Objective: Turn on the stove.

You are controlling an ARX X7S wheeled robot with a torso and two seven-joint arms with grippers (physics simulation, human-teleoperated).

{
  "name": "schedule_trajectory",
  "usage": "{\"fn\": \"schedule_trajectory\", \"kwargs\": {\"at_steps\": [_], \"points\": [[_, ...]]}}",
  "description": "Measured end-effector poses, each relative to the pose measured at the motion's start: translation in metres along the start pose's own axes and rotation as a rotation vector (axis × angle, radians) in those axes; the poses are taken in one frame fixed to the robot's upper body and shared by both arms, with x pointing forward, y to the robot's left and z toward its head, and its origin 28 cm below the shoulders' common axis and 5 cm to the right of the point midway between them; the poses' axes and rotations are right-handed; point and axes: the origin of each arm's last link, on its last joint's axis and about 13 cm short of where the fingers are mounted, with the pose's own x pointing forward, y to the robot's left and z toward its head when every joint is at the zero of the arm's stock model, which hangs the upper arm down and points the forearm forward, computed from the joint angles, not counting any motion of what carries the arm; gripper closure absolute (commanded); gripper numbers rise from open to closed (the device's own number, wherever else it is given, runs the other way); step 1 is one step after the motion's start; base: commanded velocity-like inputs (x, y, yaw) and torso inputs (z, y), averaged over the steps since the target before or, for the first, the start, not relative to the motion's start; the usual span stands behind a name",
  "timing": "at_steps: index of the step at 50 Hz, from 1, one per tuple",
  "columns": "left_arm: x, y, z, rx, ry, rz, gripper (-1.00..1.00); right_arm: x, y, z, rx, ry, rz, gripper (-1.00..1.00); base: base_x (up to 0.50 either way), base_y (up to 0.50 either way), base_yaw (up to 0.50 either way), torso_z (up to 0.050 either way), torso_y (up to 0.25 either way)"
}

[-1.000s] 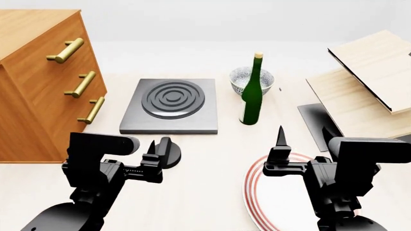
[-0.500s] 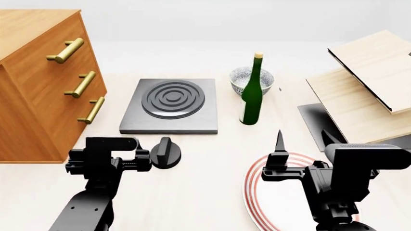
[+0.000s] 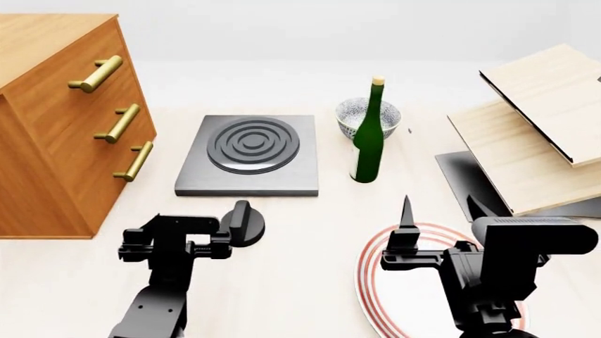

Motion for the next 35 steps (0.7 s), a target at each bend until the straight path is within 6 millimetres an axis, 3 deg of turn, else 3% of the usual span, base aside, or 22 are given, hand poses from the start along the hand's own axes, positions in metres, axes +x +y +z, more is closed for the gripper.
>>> {"fn": "schedule_trajectory", "kwargs": {"at_steps": [20, 25, 28, 35], "points": [[0.011, -0.023, -0.012, -0.01, 0.015, -0.031, -1.0, -0.002, 0.0, -0.003, 0.01, 0.002, 0.006, -1.0, 0.0, 0.0, 0.0, 0.0, 0.0], [-0.01, -0.025, -0.015, -0.063, 0.094, -0.146, -1.0, -0.002, -0.005, 0.0, 0.023, -0.012, -0.026, -1.0, 0.0, 0.0, 0.0, 0.0, 0.0], [-0.024, -0.025, -0.001, -0.115, 0.103, -0.222, -1.0, -0.002, -0.008, 0.002, 0.027, -0.019, -0.04, -1.0, 0.0, 0.0, 0.0, 0.0, 0.0], [-0.058, -0.015, 0.055, -0.196, -0.073, -0.346, -1.0, -0.003, -0.011, 0.004, 0.035, -0.028, -0.06, -1.0, 0.0, 0.0, 0.0, 0.0, 0.0]]}}
